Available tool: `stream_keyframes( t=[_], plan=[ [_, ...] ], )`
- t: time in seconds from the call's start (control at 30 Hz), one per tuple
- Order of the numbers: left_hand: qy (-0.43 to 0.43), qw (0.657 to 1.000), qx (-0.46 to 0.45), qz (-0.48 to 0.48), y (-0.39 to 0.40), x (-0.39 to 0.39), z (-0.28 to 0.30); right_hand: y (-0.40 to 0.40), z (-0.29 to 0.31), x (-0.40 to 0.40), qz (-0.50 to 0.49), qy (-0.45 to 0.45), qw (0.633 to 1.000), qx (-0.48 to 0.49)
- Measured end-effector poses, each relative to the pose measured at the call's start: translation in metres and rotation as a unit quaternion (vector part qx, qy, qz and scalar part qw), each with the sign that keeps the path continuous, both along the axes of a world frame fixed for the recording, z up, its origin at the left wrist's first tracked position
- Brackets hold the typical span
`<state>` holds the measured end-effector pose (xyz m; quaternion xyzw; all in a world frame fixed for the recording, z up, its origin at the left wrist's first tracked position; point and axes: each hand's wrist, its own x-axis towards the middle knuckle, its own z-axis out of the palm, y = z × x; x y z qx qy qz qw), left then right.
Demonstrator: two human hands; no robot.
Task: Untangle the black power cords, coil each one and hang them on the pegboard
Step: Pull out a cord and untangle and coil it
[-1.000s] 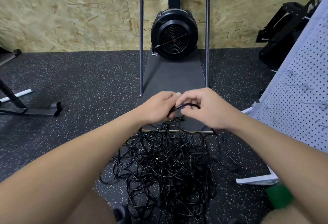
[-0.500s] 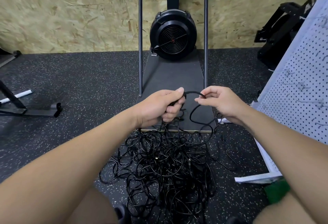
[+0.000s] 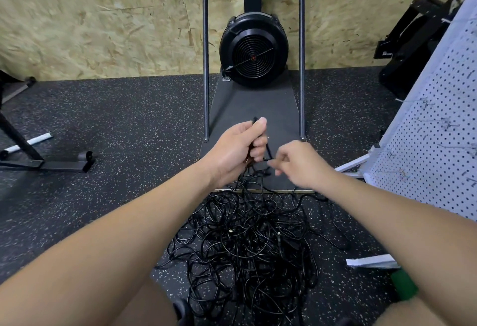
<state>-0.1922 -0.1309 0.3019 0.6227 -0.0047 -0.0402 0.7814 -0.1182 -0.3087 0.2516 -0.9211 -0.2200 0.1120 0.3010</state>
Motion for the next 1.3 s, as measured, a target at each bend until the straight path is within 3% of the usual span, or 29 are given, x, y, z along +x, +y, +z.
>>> stream_keyframes(
  t=[0.07,0.17,0.3,0.37,0.4,0.47,0.53,0.67,0.77,0.9,1.1,1.3],
  plan=[
    [0.0,1.0,-0.021,0.015,0.001,0.001,-0.001,0.013,0.008,-0.013,0.065,-0.03,0.997,-0.04],
    [0.008,0.998,-0.055,0.039,0.005,0.003,-0.006,0.018,0.024,-0.03,0.171,-0.012,0.985,-0.017],
    [-0.019,0.997,0.026,0.065,0.017,0.006,-0.014,0.016,0.03,-0.04,0.231,0.047,0.972,0.022],
    [-0.021,0.989,0.13,0.065,0.026,0.004,-0.017,0.015,0.032,-0.039,0.214,0.036,0.975,0.038],
    [-0.033,0.972,0.224,0.061,0.03,0.005,-0.019,0.013,0.034,-0.037,0.201,0.021,0.978,0.048],
    [-0.078,0.904,0.417,0.041,0.034,0.006,-0.023,0.008,0.041,-0.032,0.174,0.002,0.982,0.076],
    [-0.094,0.872,0.481,0.015,0.029,0.005,-0.022,0.002,0.045,-0.029,0.171,0.005,0.98,0.1],
    [-0.021,0.927,0.371,-0.053,0.02,0.0,-0.01,-0.005,0.054,-0.026,0.162,-0.02,0.981,0.104],
    [0.005,0.919,0.367,-0.145,0.025,-0.005,-0.006,-0.02,0.064,-0.014,0.158,0.045,0.98,0.114],
    [0.014,0.918,0.33,-0.218,0.03,-0.007,-0.009,-0.03,0.063,-0.009,0.166,0.039,0.976,0.136],
    [0.05,0.961,0.201,-0.181,0.035,-0.008,-0.007,-0.023,0.042,-0.002,0.114,0.006,0.98,0.165],
    [0.03,0.991,0.083,-0.096,0.027,-0.008,0.002,-0.023,-0.005,0.003,0.059,0.152,0.968,0.189]
  ],
)
